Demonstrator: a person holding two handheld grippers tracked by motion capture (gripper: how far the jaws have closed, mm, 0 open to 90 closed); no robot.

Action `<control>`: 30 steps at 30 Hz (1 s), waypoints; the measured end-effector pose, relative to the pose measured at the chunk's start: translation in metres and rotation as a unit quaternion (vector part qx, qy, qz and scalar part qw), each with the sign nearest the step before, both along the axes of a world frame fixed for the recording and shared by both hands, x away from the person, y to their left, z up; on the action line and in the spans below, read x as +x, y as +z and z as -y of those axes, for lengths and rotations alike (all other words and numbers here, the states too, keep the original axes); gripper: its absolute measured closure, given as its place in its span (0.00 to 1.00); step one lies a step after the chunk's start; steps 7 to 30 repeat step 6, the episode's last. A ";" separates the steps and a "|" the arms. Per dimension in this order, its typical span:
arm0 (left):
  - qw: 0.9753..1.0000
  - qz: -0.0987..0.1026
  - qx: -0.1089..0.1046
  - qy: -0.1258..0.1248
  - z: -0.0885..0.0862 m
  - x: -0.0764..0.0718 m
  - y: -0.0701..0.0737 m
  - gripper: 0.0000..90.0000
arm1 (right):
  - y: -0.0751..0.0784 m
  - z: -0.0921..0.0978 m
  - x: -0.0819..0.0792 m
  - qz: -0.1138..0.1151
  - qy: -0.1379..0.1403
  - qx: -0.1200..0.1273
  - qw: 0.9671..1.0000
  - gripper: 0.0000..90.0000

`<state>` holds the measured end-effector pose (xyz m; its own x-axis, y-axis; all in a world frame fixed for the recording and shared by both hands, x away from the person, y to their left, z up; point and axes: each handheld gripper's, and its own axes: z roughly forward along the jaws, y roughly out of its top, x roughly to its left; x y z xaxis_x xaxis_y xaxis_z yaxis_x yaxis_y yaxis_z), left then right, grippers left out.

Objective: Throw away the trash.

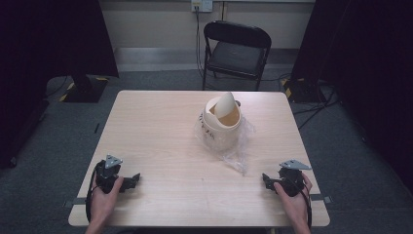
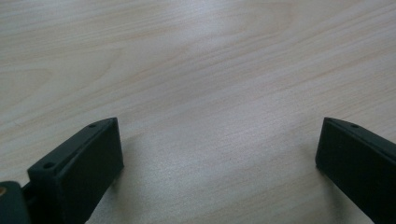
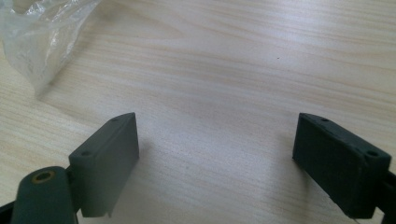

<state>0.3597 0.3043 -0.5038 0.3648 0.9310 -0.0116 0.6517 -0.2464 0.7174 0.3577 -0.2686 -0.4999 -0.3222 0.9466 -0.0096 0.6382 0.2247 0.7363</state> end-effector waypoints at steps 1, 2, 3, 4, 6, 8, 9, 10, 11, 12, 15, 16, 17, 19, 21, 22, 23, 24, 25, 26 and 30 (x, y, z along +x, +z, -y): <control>1.000 0.000 0.000 0.000 0.000 0.000 0.000 0.00 | 0.000 0.000 0.000 0.000 0.000 0.000 1.000 0.15; 1.000 0.000 0.000 0.000 0.000 0.000 0.000 0.00 | 0.000 0.000 0.000 0.000 0.000 0.000 1.000 0.15; 1.000 0.000 0.000 0.000 0.000 0.000 0.000 0.00 | 0.000 0.000 0.000 0.000 0.000 0.000 1.000 0.15; 1.000 0.000 0.000 0.000 0.000 0.000 0.000 0.00 | 0.000 0.000 0.000 0.000 0.000 0.000 1.000 0.15; 1.000 0.000 0.000 0.001 0.000 0.000 0.000 0.00 | 0.000 0.000 0.000 0.001 0.000 -0.001 1.000 0.15; 1.000 0.000 0.000 0.001 0.000 0.000 0.000 0.00 | 0.000 0.000 0.000 0.001 0.000 -0.001 1.000 0.15; 1.000 0.000 0.000 0.001 0.000 0.000 0.000 0.00 | 0.000 0.000 0.000 0.001 0.000 -0.001 1.000 0.15; 1.000 0.000 0.000 0.001 0.000 0.000 0.000 0.00 | 0.000 0.000 0.000 0.001 0.000 -0.001 1.000 0.15; 1.000 0.000 0.000 0.001 0.000 0.000 0.000 0.00 | 0.000 0.000 0.000 0.001 0.000 -0.001 1.000 0.15; 1.000 0.000 0.000 0.001 0.000 0.000 0.000 0.00 | 0.000 0.000 0.000 0.001 0.000 -0.001 1.000 0.15; 1.000 0.000 0.000 0.001 0.000 0.000 0.000 0.00 | 0.000 0.000 0.000 0.001 0.000 -0.001 1.000 0.15; 1.000 0.000 0.000 0.001 0.000 0.000 0.000 0.00 | 0.000 0.000 0.000 0.001 0.000 -0.001 1.000 0.15; 1.000 0.000 0.000 0.001 0.000 0.000 0.000 0.00 | 0.000 0.000 0.000 0.001 0.000 -0.001 1.000 0.15; 1.000 0.000 0.000 0.001 0.000 0.000 0.000 0.00 | 0.000 0.000 0.000 0.001 0.000 -0.001 1.000 0.15; 1.000 0.000 0.000 0.001 0.000 0.000 0.000 0.00 | 0.000 0.000 0.000 0.001 0.000 -0.001 1.000 0.15; 1.000 0.000 0.000 0.001 0.000 0.000 0.000 0.00 | 0.000 0.000 0.000 0.001 0.000 -0.001 1.000 0.15; 1.000 0.000 0.000 0.001 0.000 0.000 0.000 0.00 | 0.000 0.000 0.000 0.001 0.000 -0.001 1.000 0.15; 1.000 0.000 0.000 0.001 0.000 0.000 0.000 0.00 | 0.000 0.000 0.000 0.001 0.000 -0.001 1.000 0.15; 1.000 0.000 0.000 0.001 0.000 0.000 0.000 0.00 | 0.000 0.000 0.000 0.001 0.000 -0.001 1.000 0.15; 1.000 0.000 0.000 0.001 0.000 0.000 0.000 0.00 | 0.000 0.000 0.000 0.001 0.000 -0.001 1.000 0.15; 1.000 0.000 0.000 0.001 0.000 0.000 0.000 0.00 | 0.000 0.000 0.000 0.001 0.000 -0.001 1.000 0.15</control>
